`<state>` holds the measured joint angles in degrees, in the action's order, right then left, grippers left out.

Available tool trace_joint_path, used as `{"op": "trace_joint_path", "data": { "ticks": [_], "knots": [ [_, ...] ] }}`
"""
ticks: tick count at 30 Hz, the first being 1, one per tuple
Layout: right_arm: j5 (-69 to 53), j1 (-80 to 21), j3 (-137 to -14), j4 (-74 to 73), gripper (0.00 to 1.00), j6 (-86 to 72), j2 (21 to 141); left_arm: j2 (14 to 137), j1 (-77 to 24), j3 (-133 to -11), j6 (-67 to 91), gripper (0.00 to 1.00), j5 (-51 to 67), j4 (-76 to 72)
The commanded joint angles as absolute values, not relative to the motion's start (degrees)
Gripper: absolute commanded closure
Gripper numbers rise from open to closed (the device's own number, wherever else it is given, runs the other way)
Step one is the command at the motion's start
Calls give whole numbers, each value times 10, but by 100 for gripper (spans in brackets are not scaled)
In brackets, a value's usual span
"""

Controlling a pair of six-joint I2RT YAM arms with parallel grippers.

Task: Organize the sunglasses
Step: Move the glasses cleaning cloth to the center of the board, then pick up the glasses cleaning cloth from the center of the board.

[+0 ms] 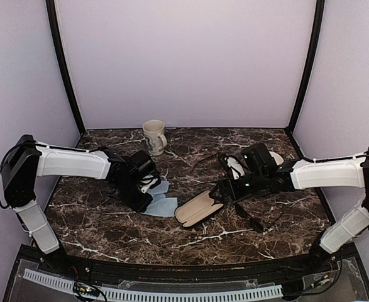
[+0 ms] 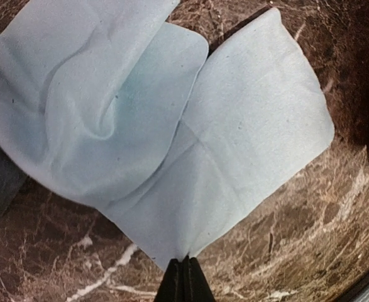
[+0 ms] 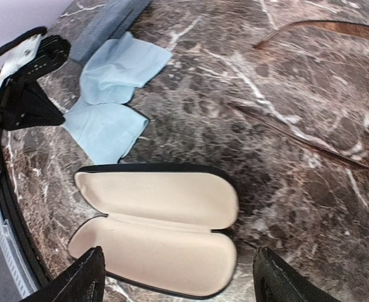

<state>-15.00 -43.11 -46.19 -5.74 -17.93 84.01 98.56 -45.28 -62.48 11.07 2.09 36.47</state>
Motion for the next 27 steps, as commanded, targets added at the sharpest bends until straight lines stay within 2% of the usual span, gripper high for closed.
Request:
{"op": "trace_joint_path", "data": {
  "ticks": [1, 10, 14, 27],
  "knots": [
    [-176, -479, -497, -43, 20, -137, 836, 927, -456, -595, 122, 100, 51, 422],
    [-190, -596, -544, -7, 28, -113, 897, 798, -456, -517, 179, 100, 133, 409],
    [-184, -637, -562, 24, 33, -122, 955, 776, -457, -474, 210, 100, 160, 389],
    [-121, -706, -656, 19, 39, -72, 1084, 710, -461, -390, 281, 100, 191, 348]
  ]
}}
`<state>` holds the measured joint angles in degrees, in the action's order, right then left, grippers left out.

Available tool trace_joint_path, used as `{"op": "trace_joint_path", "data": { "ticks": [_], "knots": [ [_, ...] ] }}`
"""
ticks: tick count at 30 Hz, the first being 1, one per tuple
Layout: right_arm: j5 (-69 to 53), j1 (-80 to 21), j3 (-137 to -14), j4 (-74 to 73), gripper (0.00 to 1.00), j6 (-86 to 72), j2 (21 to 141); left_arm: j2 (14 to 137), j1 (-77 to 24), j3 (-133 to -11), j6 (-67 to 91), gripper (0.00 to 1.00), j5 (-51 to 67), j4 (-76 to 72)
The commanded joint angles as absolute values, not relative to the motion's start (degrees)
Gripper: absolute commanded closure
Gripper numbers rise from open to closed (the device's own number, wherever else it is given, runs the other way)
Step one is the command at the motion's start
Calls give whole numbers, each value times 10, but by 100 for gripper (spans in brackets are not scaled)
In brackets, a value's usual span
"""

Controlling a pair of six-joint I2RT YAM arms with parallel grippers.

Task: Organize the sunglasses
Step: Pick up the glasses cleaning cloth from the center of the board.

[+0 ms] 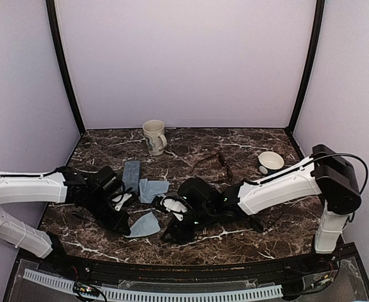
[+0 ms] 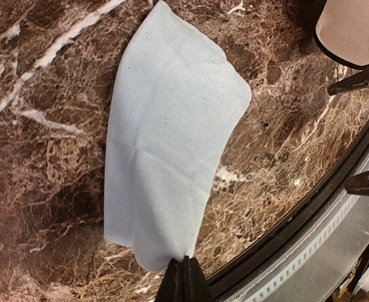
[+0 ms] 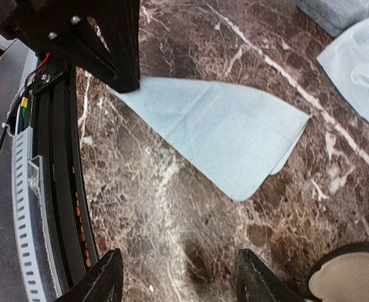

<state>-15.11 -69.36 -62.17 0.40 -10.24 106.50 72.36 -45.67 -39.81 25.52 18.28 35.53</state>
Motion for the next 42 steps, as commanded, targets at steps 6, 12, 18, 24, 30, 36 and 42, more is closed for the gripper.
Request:
{"op": "trace_joint_path", "data": {
  "ticks": [6, 12, 18, 24, 30, 36, 42],
  "knots": [
    [-89, -711, -693, 13, 45, -58, 1126, 705, -462, -364, 322, 100, 181, 318],
    [-62, -710, -723, 1, 52, -60, 1164, 686, -466, -349, 351, 100, 167, 302],
    [-32, -709, -755, -20, 57, -66, 1193, 690, -468, -339, 360, 100, 165, 289],
    [-31, -709, -766, -32, 63, -71, 1211, 694, -471, -334, 363, 100, 166, 276],
    [-37, -710, -762, -36, 72, -72, 1214, 699, -472, -335, 361, 100, 164, 270],
    [-34, -710, -759, -35, 80, -77, 1216, 708, -474, -335, 361, 100, 162, 264],
    [-25, -710, -748, -27, 94, -90, 1207, 720, -475, -332, 361, 99, 157, 248]
  ]
}}
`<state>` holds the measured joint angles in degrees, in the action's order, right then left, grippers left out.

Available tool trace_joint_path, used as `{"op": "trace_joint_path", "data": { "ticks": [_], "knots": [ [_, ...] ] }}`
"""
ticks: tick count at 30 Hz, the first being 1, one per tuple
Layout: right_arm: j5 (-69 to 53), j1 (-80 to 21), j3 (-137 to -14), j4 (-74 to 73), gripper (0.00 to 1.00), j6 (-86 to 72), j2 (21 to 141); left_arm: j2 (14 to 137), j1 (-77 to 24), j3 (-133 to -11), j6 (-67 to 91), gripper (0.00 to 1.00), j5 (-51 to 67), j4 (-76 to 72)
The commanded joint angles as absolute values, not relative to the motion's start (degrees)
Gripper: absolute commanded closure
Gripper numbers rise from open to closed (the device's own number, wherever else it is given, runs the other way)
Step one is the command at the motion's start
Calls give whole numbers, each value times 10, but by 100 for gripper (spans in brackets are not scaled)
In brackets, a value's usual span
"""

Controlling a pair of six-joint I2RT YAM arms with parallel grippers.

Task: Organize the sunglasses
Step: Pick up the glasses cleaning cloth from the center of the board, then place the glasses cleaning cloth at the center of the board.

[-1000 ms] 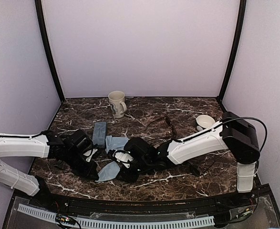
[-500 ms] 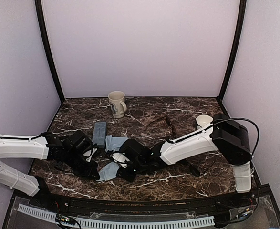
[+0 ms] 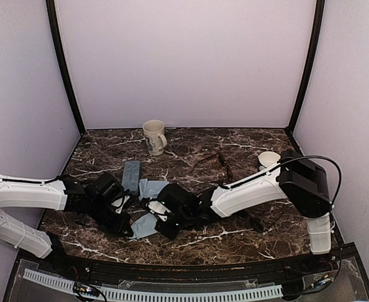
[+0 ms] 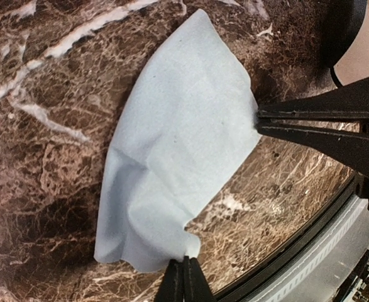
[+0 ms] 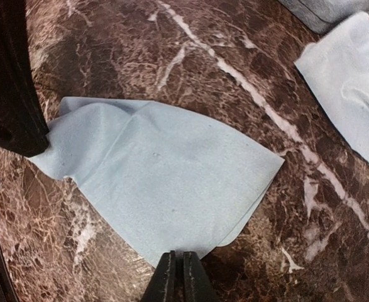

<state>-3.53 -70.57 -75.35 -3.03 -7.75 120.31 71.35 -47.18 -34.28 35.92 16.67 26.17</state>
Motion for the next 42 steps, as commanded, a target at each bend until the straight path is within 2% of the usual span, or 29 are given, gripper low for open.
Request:
{"op": "trace_joint_path", "data": {
  "ticks": [1, 2, 9, 14, 22, 28, 31, 35, 42],
  "knots": [
    [-24, -710, -747, -25, 97, -92, 1203, 722, -476, -331, 360, 99, 156, 245],
    [-26, -710, -745, -25, 100, -94, 1199, 725, -476, -331, 358, 98, 155, 242],
    [-82, -689, -717, 12, 100, -133, 1148, 734, -477, -328, 340, 96, 152, 214],
    [-149, -664, -690, 30, 100, -166, 1094, 725, -480, -327, 316, 87, 156, 180],
    [-198, -639, -678, 23, 100, -208, 1045, 726, -508, -332, 273, 57, 135, 136],
    [-207, -627, -685, 3, 100, -237, 1040, 728, -551, -337, 267, 32, 69, 104],
    [-204, -621, -691, -9, 100, -251, 1043, 734, -576, -346, 274, 23, 17, 100],
    [-206, -612, -691, -16, 100, -267, 1049, 761, -624, -366, 285, 22, -81, 122],
    [-216, -598, -701, -17, 100, -280, 1062, 862, -701, -432, 313, 28, -214, 194]
  ]
}}
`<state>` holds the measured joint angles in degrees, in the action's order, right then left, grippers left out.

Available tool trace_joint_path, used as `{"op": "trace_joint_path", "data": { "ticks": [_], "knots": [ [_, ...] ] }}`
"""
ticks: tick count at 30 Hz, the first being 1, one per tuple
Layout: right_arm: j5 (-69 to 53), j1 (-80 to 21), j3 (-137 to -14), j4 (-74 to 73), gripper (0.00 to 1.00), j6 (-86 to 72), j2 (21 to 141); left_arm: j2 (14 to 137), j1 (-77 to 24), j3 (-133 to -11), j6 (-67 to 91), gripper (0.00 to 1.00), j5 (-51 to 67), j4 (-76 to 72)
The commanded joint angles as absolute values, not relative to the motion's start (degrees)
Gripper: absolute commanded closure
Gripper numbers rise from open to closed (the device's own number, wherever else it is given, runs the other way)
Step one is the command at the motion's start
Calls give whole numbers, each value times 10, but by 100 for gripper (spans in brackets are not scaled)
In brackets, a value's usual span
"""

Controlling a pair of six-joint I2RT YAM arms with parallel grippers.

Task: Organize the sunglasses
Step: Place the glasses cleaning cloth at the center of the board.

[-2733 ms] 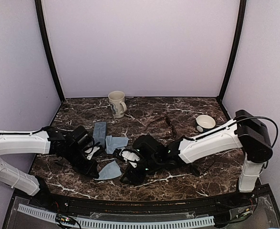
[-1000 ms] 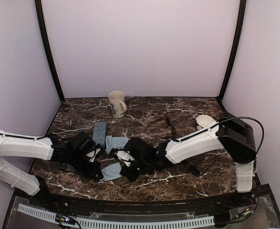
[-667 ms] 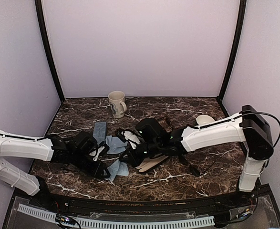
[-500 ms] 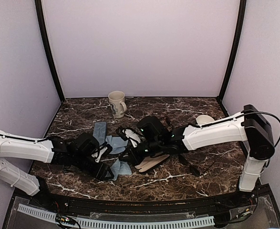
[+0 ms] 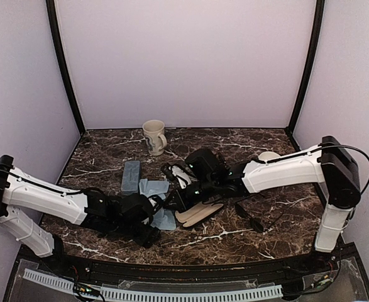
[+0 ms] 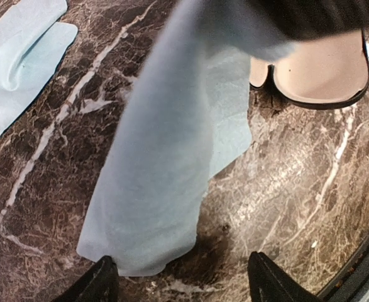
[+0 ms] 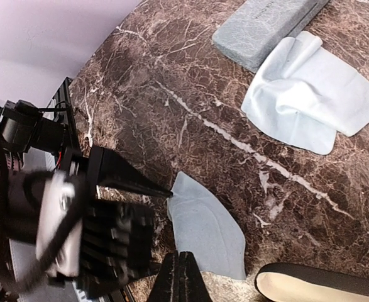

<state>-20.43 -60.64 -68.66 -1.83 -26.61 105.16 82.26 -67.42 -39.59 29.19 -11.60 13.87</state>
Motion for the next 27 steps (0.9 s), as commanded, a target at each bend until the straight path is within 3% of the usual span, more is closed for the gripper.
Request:
{"op": "trace_joint_path", "data": {
  "ticks": [1, 6, 23, 27],
  "knots": [
    [-216, -596, -701, -16, 100, -281, 1063, 878, -709, -444, 319, 28, -228, 204],
    [-226, -588, -691, -4, 100, -287, 1067, 941, -724, -483, 349, 29, -274, 249],
    [-229, -584, -688, -7, 100, -280, 1065, 951, -717, -481, 329, 66, -244, 238],
    [-225, -584, -691, -18, 100, -271, 1064, 923, -704, -469, 326, 68, -214, 216]
  ]
}}
